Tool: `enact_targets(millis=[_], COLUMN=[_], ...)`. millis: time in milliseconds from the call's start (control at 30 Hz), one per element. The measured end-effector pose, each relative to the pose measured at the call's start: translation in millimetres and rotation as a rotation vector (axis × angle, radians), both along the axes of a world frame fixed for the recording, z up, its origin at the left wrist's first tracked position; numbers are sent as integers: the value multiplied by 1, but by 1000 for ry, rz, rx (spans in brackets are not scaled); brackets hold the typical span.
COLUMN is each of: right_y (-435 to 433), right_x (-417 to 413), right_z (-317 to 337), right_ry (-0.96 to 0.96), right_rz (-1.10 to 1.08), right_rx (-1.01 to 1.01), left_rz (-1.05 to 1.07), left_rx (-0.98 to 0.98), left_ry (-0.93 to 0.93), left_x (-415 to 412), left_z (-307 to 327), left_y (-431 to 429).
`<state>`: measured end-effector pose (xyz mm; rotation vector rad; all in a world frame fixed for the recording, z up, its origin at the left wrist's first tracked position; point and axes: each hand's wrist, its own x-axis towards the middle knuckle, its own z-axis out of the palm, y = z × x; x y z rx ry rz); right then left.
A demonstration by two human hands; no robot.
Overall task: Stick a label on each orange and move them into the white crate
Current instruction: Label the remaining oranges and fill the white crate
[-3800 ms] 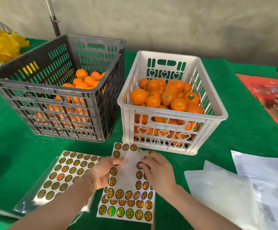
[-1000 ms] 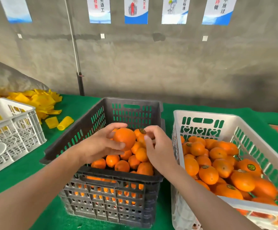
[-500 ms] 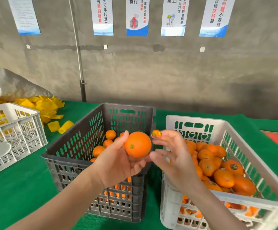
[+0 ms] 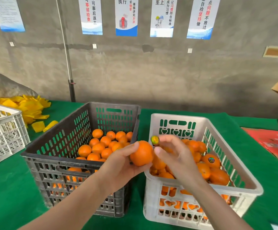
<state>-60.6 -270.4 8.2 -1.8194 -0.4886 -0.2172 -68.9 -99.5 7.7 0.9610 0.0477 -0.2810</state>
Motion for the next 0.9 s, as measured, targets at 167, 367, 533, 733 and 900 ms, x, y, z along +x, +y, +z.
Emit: enact_targets(millis=[167,367,533,733,900], right_y=[-9,-4,1,9,14], right_x=[0,-1,-1,-7,-11], right_z=[5,2,3,-6,-12], right_ry=[-17,-115,-212,-383,-413], right_rz=[70,38,8,-161,-228], right_rx=[-166,-321,-387,-393,-323], left_rz=[-8,-5,-3,0,8], left_rx=[36,54,76,61,101], left_ry=[59,57,56,49,-30], left_x=[2,4,2,1,0], left_z=[-7,-13,-17,-17,-18], left_y=[-4,-10,-10,-10,-8])
